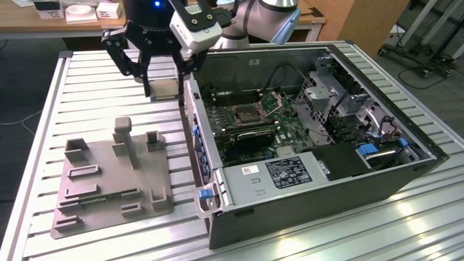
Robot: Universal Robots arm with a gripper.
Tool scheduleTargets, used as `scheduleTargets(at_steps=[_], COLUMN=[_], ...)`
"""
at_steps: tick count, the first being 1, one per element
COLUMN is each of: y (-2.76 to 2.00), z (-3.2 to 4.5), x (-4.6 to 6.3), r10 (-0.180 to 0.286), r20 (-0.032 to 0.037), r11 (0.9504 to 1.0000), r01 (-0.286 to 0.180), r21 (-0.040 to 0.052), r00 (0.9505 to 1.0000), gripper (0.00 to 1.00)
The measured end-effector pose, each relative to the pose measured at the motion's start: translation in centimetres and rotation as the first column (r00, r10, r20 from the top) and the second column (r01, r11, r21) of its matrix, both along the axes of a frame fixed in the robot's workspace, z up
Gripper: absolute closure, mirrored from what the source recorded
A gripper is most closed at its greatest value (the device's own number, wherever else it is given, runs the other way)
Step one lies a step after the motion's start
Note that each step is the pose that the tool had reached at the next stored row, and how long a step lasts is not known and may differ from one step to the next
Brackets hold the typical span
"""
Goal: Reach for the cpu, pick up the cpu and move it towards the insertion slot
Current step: 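Pick up the cpu and move it towards the insertion slot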
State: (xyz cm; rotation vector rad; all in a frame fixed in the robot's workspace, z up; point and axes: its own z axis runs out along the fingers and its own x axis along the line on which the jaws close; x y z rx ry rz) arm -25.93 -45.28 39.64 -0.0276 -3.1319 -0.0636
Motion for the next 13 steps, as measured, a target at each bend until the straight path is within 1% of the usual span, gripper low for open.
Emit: scheduleTargets(at_steps=[9, 10, 13], y=[0.0, 0.0, 0.0], z=[0.0, 0.0, 0.0], x=[0.9, 1.4, 1.8], r10=[0.0, 0.0, 0.0], r20=[0.0001, 0.0001, 0.0], r11=[1.0, 1.0, 1.0], r01=[0.0, 0.0, 0.0], r21=[0.0001, 0.0001, 0.0], r00=[1.0, 1.0, 1.0], gripper=[0.45, 0.45, 0.45])
